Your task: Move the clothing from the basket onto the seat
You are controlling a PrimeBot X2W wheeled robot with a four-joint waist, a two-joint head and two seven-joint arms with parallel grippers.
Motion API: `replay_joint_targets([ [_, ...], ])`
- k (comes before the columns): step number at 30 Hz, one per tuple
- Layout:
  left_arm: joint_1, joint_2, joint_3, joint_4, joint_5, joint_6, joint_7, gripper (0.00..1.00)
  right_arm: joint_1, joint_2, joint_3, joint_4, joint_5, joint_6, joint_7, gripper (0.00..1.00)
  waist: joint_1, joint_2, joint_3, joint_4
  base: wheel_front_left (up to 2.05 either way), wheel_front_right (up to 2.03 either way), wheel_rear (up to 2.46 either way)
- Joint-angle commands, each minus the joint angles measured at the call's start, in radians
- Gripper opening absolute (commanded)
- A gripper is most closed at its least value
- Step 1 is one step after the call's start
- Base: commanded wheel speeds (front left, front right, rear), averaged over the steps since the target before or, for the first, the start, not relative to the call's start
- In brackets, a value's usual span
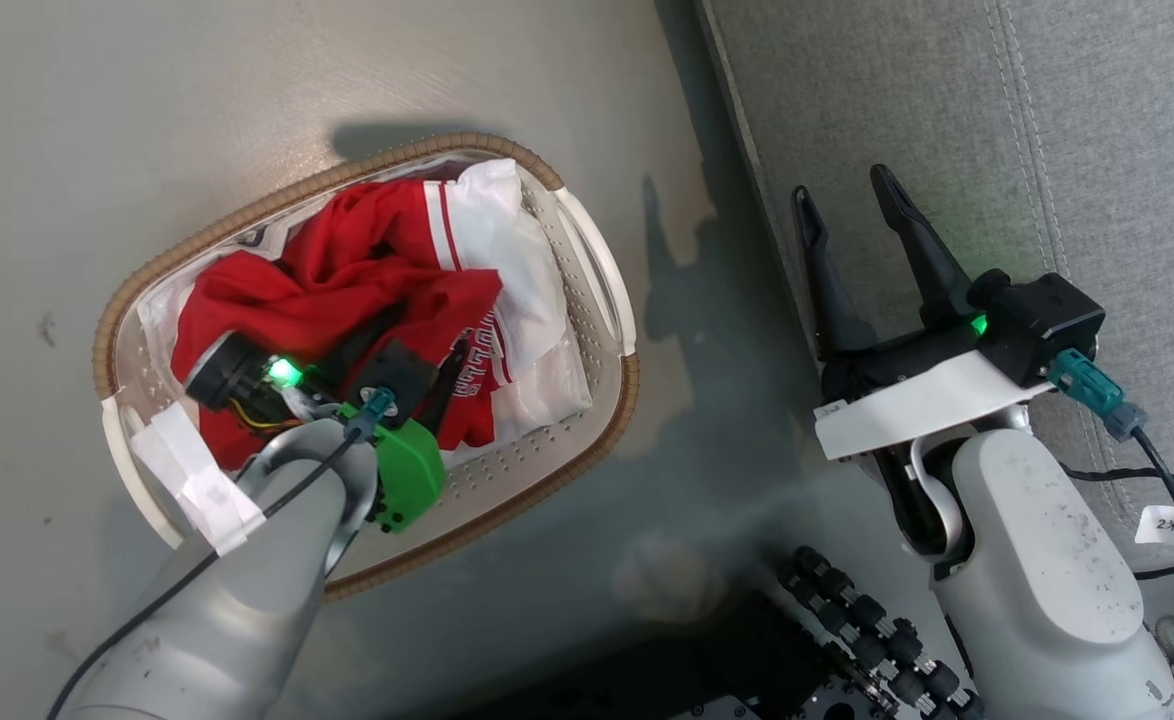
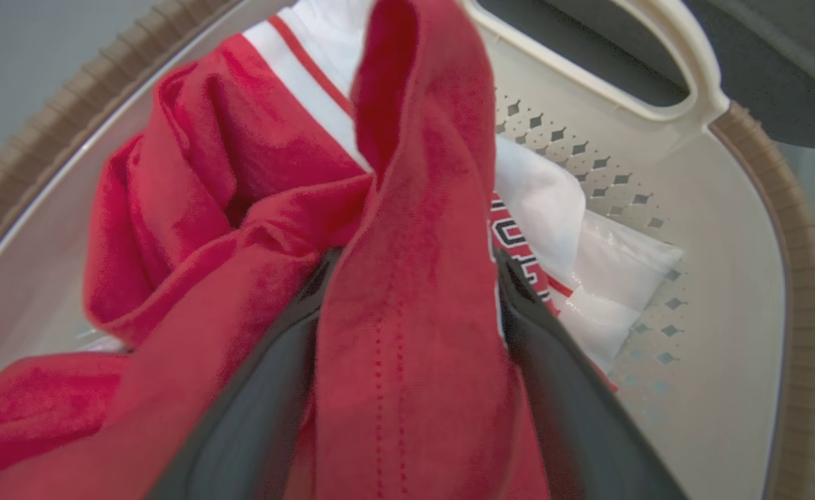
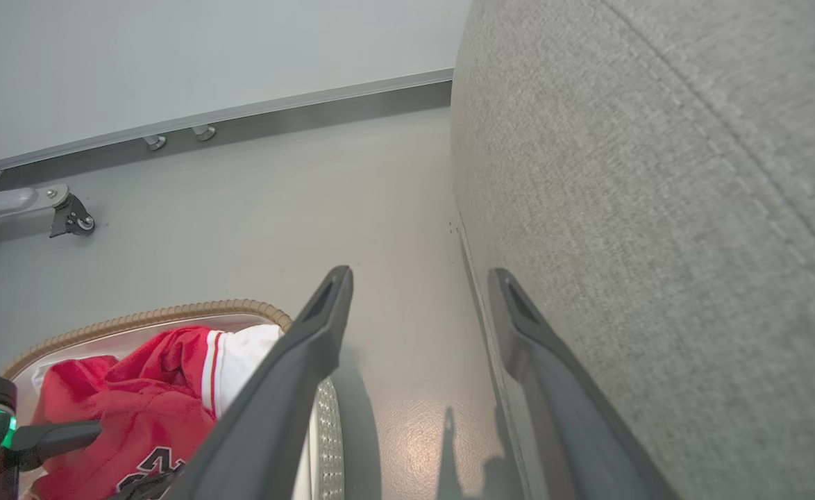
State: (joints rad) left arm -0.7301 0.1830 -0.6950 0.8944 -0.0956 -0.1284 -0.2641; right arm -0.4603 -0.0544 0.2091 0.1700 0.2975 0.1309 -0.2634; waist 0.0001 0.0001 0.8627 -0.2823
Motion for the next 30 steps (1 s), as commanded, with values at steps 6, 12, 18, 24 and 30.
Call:
replay_joint_targets([
  [6,-0.074,-0.009,0.017,0.156,-0.014,0.001,-0.001,1.00,-0.010,0.001,0.011,0.008,0.011,0.000,-0.002,1.00,-0.0001,-0.0001,0.027,-0.011,0.00,0.00,0.00],
  [12,-0.093,-0.033,0.014,0.278,-0.042,-0.002,0.000,0.00,-0.016,0.002,0.018,0.016,0.017,0.000,-0.002,1.00,-0.0001,-0.0001,0.020,-0.008,0.00,0.00,0.00],
  [18,-0.072,-0.066,-0.007,0.298,-0.070,-0.003,0.000,0.00,-0.017,0.002,0.024,0.026,0.021,0.000,-0.002,1.00,-0.0001,-0.0001,-0.018,0.010,0.00,0.00,0.00],
  [24,-0.025,-0.070,-0.022,0.252,-0.102,-0.003,0.000,0.00,-0.012,0.002,0.045,0.043,0.015,0.000,-0.002,1.00,-0.0001,-0.0001,-0.094,0.034,0.00,0.00,0.00],
  [30,0.039,-0.061,0.002,0.188,-0.151,-0.003,0.000,0.00,0.009,-0.007,0.062,0.060,0.014,0.000,-0.002,1.00,-0.0001,-0.0001,-0.189,0.064,0.00,0.00,0.00],
])
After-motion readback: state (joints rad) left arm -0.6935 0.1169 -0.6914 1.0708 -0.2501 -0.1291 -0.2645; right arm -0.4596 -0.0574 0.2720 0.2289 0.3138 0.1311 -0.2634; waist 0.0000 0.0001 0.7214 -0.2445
